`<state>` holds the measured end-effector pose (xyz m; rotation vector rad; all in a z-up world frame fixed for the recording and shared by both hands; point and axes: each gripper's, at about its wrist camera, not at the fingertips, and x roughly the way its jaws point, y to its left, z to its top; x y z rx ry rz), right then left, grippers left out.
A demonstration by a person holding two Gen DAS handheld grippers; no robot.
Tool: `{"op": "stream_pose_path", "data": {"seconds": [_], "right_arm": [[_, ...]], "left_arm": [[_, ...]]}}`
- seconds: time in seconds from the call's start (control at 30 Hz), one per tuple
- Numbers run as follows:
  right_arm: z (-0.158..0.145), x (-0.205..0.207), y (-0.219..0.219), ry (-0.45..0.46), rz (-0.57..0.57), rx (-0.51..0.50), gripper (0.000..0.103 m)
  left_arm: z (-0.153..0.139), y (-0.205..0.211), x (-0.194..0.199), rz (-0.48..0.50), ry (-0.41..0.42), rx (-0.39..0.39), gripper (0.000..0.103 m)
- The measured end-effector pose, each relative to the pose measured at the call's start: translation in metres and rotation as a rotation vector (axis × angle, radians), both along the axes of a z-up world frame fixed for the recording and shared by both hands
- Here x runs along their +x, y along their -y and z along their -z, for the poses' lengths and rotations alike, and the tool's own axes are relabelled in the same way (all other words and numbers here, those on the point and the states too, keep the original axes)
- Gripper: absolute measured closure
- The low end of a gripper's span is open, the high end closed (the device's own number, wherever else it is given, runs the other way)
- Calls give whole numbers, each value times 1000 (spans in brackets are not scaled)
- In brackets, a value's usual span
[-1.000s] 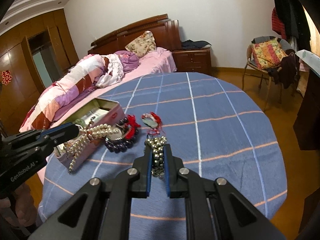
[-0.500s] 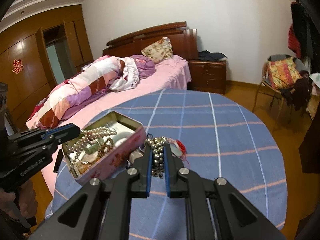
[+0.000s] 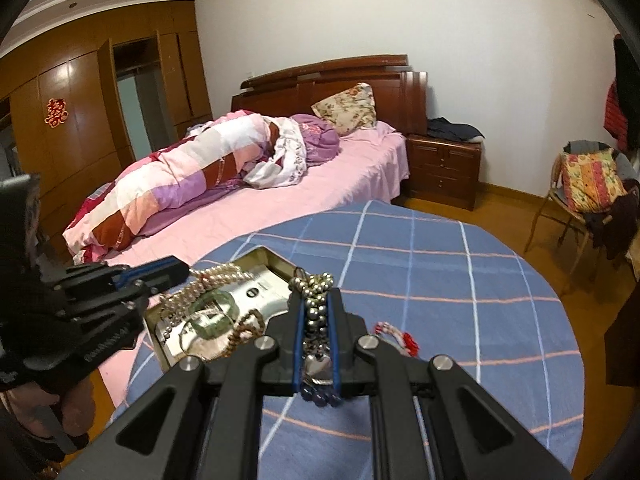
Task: Organize jewelry
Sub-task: 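Carry the pearls in the left tool while the right tool carries the gold beads over the tin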
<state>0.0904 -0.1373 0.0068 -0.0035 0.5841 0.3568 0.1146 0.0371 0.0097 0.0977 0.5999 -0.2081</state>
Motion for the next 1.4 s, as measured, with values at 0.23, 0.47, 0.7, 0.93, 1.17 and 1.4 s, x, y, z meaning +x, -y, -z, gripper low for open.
{"op": "stream_pose_path", "data": {"seconds": [0.23, 0.47, 0.7, 0.93, 1.17, 1.4], "right_arm": [[0, 14, -23, 0, -39, -17, 90], [4, 26, -37, -7, -60, -36, 90], [9, 37, -43, -18, -66, -53, 90], [17, 48, -49, -39, -73, -69, 90], [28, 54, -52, -65, -65, -72, 90], [40, 65, -49, -106, -51, -75, 90]], "left_arm": [[5, -10, 15, -20, -16, 13, 98], [9, -16, 30, -40, -32, 23, 98], [14, -17, 43, -46, -42, 42, 98], [20, -17, 54, -43, -59, 51, 97], [26, -13, 63, -32, -75, 70, 97], [33, -11, 70, -18, -105, 72, 97]]}}
